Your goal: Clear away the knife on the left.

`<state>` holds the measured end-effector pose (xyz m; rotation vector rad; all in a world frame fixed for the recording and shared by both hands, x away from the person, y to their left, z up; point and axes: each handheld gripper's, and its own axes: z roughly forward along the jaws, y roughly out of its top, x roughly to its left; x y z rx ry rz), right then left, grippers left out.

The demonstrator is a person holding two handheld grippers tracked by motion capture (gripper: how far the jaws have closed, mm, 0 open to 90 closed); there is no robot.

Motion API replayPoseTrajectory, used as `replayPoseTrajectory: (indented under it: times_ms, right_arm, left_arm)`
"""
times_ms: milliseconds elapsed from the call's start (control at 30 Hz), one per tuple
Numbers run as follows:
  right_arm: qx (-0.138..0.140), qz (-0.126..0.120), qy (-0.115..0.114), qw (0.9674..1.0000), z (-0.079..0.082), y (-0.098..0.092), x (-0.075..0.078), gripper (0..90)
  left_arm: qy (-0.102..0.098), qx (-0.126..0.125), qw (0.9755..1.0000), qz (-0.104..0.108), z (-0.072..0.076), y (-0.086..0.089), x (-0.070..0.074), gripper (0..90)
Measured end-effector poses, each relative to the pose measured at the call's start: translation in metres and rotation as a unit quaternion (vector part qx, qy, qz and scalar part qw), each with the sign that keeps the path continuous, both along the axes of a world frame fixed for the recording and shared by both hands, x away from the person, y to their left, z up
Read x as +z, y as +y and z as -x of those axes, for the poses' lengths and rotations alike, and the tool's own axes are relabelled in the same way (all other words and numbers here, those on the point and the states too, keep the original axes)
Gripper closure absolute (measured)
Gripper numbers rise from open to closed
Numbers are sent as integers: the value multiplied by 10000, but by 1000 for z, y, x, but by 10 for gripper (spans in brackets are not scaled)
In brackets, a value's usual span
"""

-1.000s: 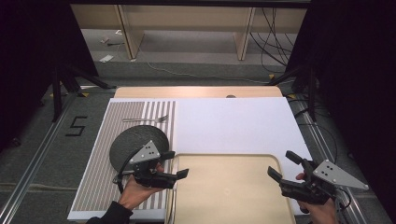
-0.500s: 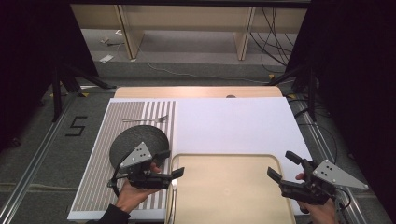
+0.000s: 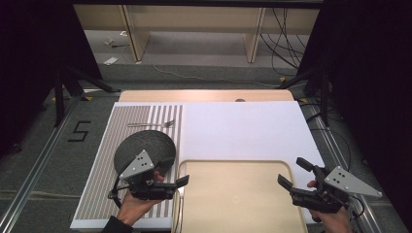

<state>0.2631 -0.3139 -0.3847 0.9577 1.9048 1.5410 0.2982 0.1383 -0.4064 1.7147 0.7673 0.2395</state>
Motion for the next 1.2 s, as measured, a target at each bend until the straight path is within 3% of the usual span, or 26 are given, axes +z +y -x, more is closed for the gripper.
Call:
replayPoseTrajectory:
  times_ms: [300,1200]
  right_arm:
    - [9,-9,1,10000,1,0,0,171]
    - [32,10,-11,10000,0,1,0,171]
  left_arm:
    - [-64,93,9999,63,7,3,0,194]
    - [-12,49,10000,0,5,0,-3,194]
